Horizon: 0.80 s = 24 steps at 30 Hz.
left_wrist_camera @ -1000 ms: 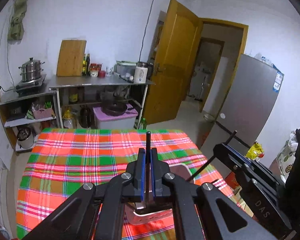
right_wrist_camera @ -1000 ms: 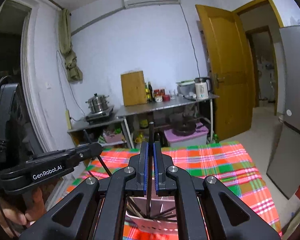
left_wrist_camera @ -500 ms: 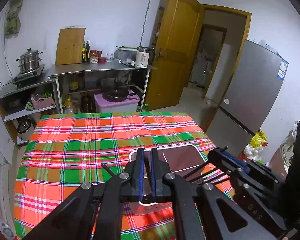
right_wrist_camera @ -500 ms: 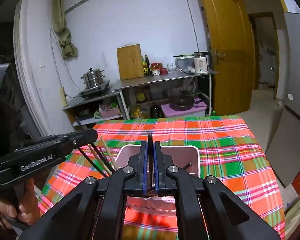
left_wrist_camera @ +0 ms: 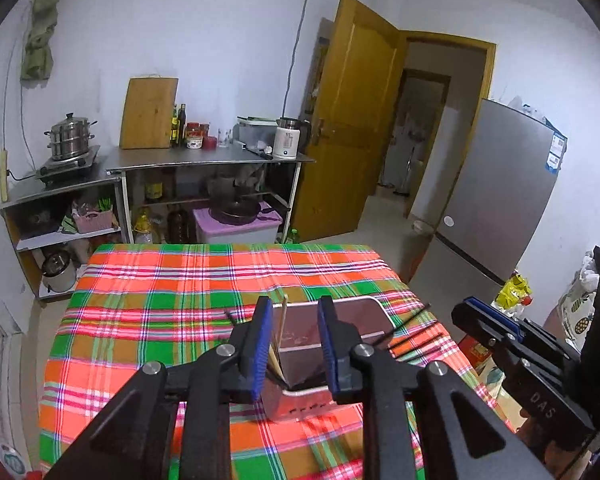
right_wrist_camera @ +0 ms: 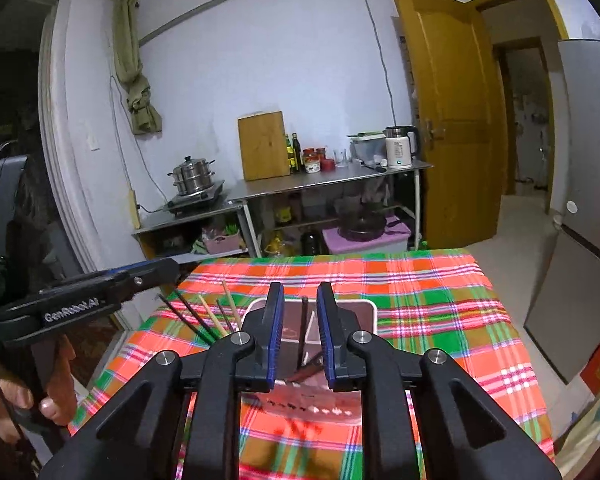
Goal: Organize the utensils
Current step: 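Pull both open tools back away from the pink basket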
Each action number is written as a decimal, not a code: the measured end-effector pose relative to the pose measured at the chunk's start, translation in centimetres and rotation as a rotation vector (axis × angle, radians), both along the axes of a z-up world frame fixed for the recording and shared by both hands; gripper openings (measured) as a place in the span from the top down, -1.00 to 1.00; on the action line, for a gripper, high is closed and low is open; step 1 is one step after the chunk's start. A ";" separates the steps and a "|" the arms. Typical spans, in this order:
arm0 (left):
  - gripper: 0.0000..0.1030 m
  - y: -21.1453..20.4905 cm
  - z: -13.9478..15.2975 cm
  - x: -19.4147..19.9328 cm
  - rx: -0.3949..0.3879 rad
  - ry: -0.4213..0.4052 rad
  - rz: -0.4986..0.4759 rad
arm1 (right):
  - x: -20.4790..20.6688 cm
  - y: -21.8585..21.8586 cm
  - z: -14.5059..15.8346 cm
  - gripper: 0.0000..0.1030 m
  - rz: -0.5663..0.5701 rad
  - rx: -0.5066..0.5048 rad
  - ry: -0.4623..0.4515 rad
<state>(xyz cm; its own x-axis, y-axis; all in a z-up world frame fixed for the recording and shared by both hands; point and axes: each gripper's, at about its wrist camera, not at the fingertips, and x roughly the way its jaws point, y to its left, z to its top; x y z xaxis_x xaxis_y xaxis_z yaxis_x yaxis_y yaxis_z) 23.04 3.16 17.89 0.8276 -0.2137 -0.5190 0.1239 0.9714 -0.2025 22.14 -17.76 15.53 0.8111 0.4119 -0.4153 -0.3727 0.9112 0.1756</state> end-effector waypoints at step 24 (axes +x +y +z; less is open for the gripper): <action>0.54 -3.5 -8.6 -12.6 0.050 0.038 0.032 | -9.8 -2.1 -6.7 0.45 -0.004 -0.060 0.041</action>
<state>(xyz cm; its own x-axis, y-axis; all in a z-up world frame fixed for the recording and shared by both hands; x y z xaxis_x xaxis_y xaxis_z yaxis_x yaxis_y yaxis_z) 10.47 -0.33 9.32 0.8134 -0.1601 -0.5593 0.0855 0.9838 -0.1573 12.33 -19.81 8.86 0.7944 0.3817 -0.4724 -0.3623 0.9221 0.1359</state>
